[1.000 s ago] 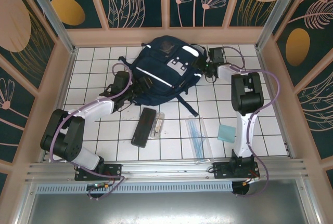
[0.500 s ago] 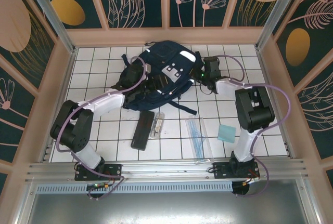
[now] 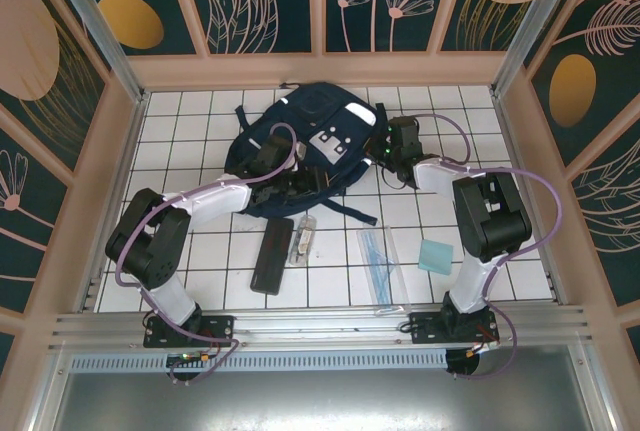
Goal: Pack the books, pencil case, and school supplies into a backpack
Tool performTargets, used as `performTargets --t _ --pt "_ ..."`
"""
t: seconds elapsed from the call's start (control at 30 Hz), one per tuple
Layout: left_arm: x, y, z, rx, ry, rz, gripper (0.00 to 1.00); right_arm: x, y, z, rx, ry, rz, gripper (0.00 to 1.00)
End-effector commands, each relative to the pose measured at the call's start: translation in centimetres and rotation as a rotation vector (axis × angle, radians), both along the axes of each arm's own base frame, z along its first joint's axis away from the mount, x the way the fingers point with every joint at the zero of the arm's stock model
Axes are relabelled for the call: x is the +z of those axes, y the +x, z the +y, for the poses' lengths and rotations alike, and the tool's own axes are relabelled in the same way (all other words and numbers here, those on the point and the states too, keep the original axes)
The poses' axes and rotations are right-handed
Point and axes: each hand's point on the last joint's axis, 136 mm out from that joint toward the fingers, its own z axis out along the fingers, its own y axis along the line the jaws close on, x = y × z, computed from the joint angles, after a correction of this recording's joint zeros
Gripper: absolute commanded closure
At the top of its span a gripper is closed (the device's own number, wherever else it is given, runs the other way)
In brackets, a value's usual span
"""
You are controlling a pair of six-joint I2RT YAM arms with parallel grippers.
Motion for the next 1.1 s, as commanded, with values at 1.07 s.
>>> performTargets --t 1.07 --pt "-4.2 3.6 -3.1 -0.021 0.011 -0.062 0.48 1.6 -1.3 2.6 0.039 0.126 -0.032 1.00"
